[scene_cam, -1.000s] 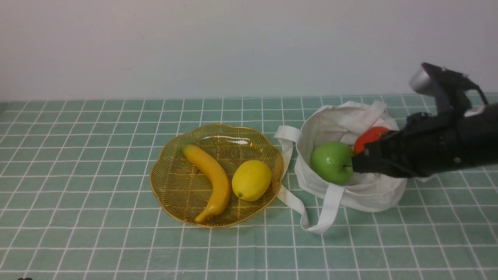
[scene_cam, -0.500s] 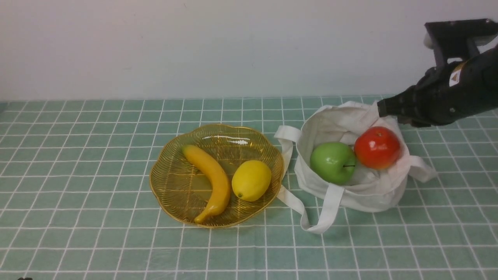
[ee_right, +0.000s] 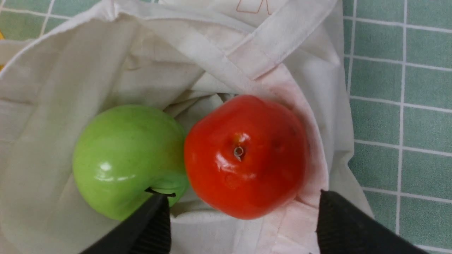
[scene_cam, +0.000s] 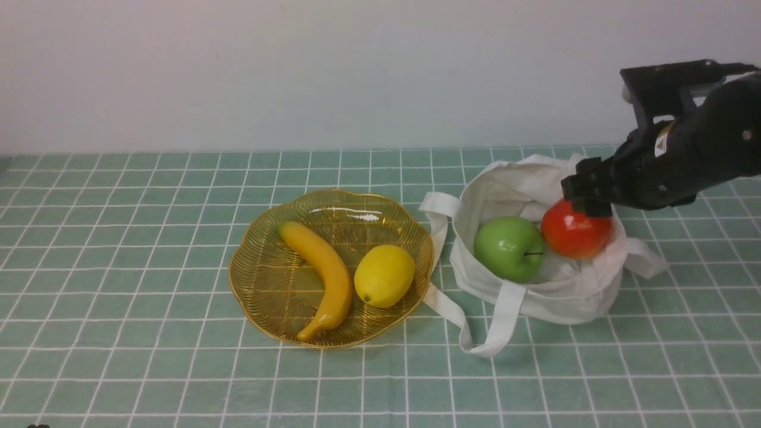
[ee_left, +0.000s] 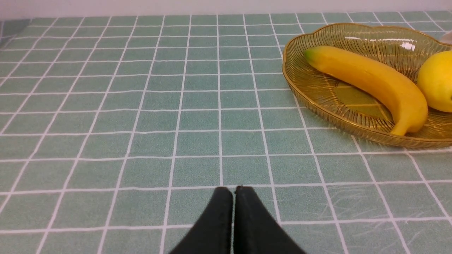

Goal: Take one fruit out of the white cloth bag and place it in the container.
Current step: 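Reach into the cloth bag and grasp a fruit with the right gripper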

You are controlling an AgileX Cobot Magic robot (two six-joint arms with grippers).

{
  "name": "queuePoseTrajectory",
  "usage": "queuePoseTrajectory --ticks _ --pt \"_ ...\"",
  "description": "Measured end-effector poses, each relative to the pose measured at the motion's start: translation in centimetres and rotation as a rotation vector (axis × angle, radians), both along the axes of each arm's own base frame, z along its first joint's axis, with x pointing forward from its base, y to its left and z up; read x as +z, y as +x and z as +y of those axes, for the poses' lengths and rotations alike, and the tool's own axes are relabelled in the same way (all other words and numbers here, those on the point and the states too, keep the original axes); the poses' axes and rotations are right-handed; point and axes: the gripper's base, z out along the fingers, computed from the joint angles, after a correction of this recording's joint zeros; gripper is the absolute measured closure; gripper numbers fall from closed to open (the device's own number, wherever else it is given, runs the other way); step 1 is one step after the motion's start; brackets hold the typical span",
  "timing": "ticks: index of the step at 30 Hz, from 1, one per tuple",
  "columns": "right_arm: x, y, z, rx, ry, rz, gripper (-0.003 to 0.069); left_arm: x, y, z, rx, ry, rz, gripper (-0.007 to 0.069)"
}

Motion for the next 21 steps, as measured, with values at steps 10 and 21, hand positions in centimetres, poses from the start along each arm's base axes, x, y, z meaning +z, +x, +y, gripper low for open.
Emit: queuePoseTrajectory --ticks 10,21 --pt "-0.6 0.3 0.1 -0.011 0.008 0.007 0.0072 0.0 0.0 0.0 0.0 0.0 0.0 0.0632" --pt "-3.0 2.1 0.6 0.019 0.002 -0.031 0.0072 0.0 0.0 0.0 0.0 0.0 0.0 0.0632"
